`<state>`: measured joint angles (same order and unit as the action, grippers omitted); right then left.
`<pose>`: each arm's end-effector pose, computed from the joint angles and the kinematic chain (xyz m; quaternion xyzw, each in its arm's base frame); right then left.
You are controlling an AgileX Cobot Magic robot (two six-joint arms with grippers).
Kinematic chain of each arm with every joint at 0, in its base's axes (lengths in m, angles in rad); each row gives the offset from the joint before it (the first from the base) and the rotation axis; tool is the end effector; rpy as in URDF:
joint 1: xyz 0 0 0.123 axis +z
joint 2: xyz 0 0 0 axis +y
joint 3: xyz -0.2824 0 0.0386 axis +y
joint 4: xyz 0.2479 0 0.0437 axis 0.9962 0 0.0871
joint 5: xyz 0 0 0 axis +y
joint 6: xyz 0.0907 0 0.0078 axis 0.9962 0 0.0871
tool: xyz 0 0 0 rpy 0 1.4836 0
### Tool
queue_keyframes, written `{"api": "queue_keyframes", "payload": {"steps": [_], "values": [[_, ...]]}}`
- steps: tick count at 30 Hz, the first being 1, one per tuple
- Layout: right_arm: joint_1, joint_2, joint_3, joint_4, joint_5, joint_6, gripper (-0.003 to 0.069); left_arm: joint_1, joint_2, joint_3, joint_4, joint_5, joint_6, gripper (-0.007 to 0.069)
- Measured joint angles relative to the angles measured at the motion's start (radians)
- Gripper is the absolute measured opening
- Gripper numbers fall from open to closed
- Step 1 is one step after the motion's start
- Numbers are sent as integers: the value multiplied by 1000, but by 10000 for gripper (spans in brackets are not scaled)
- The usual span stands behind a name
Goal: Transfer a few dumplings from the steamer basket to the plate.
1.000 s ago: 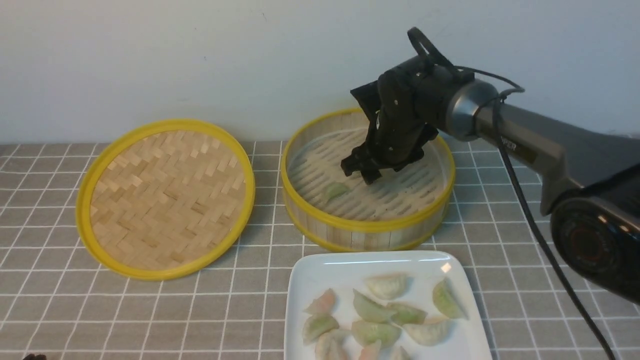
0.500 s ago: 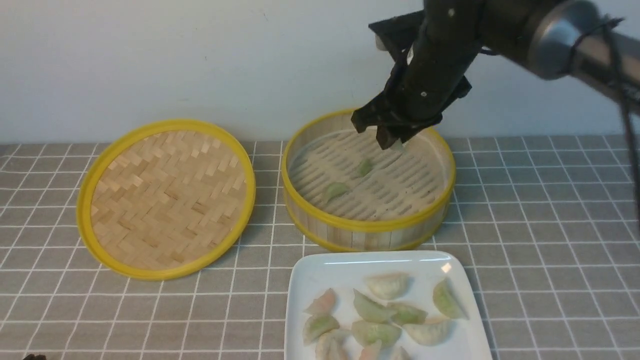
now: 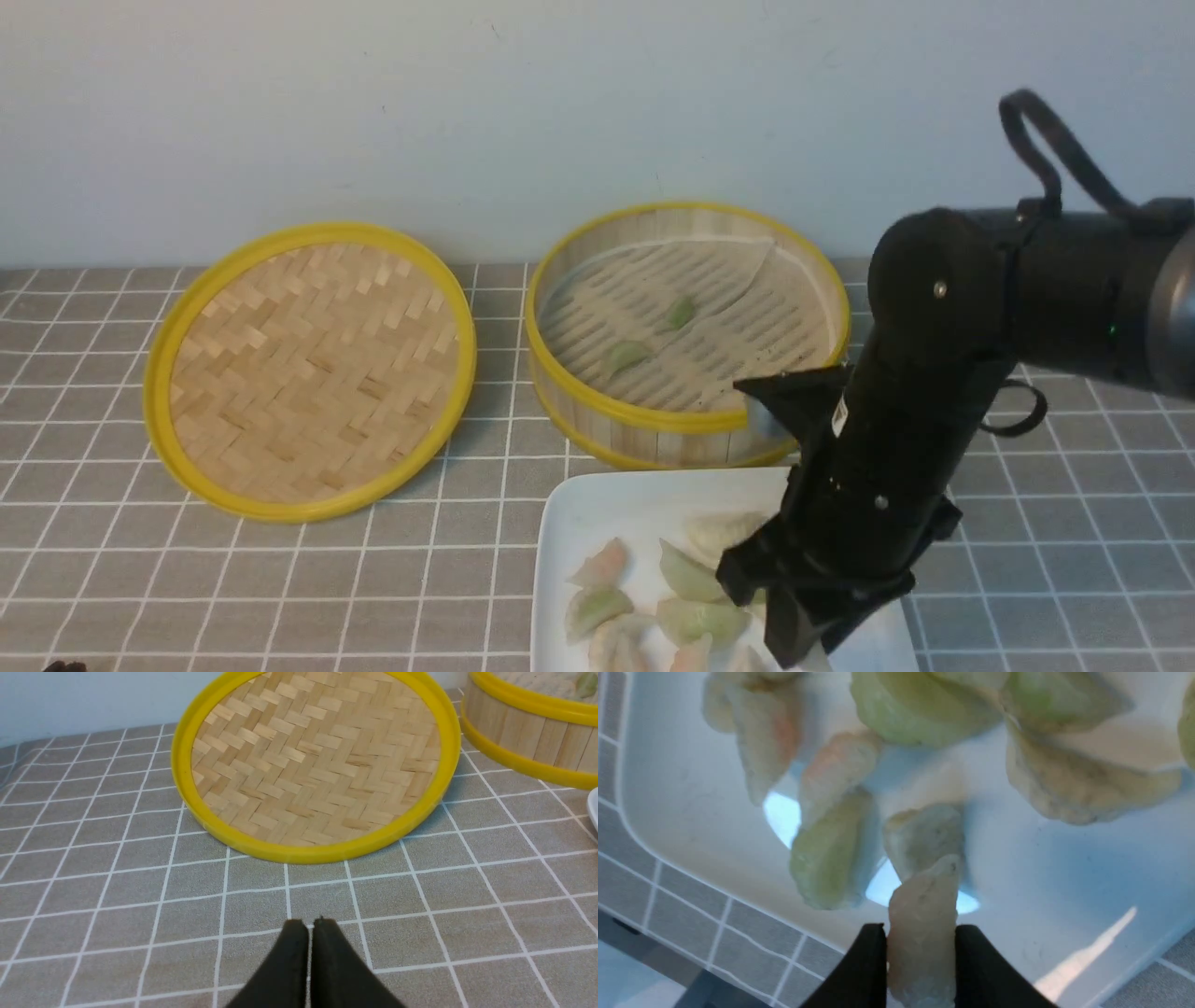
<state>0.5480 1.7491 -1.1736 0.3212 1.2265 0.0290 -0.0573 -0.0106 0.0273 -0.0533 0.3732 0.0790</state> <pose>0.2494 0.1839 0.2096 0.1901 -0.9682 -0.1200 0.1097 0.0525 -0.0048 0.1709 0.0406 0.8045 -0.0161 0.5924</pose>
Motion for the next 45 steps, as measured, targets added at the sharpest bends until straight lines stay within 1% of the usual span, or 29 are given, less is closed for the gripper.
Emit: {"api": "queue_keyframes", "payload": {"steps": [2, 5, 7, 9, 12, 13, 15, 17, 18, 19, 20, 21, 23, 24, 25, 27, 29, 32, 36, 41, 45], "values": [[4, -1, 22, -29, -1, 7, 171, 0, 0, 0, 0, 0, 0, -5], [5, -1, 33, -76, -8, 15, 243, 0, 0, 0, 0, 0, 0, -5], [5, -3, 33, -87, -25, 17, 335, 0, 0, 0, 0, 0, 0, -5], [5, -5, 33, -87, -45, 17, 447, 0, 0, 0, 0, 0, 0, -5], [5, -5, 33, -88, -72, 16, 552, 0, 0, 0, 0, 0, 0, -5], [5, -8, 33, -88, -82, 16, 570, 0, 0, 0, 0, 0, 0, -5], [7, -23, 33, -87, -99, 18, 550, 0, 0, 0, 0, 0, 0, -5], [12, -70, 33, -87, -118, 22, 465, 0, 0, 0, 0, 0, 0, -5], [14, -99, 34, -89, -133, 23, 394, 0, 0, 0, 0, 0, 0, -5], [18, -161, 34, -102, -163, 31, 291, 0, 0, 0, 0, 0, 0, -5], [20, -181, 34, -110, -179, 36, 236, 0, 0, 0, 0, 0, 0, -5], [21, -235, 34, -122, -207, 52, 146, 0, 0, 0, 0, 0, 0, -5], [22, -363, 34, -165, -288, 103, 36, 0, 0, 0, 0, 0, 0, -5], [22, -421, 36, -187, -339, 121, 15, 0, 0, 0, 0, 0, 0, -5], [22, -456, 39, -199, -373, 129, 8, 0, 0, 0, 0, 0, 0, -5], [22, -577, 72, -228, -506, 151, -9, 0, 0, 0, 0, 0, 0, -5], [22, -655, 106, -237, -570, 157, -12, 0, 0, 0, 0, 0, 0, -5], [22, -779, 214, -241, -703, 158, -13, 0, 0, 0, 0, 1, 0, -5], [22, -883, 364, -237, -875, 164, -13, 0, 0, 0, 0, 1, 0, -5], [22, -975, 458, -220, -946, 166, -15, 0, 0, 0, 0, 1, 0, -5], [22, -1007, 483, -220, -941, 167, -15, 0, 0, 0, 0, 1, 0, -5]]}}
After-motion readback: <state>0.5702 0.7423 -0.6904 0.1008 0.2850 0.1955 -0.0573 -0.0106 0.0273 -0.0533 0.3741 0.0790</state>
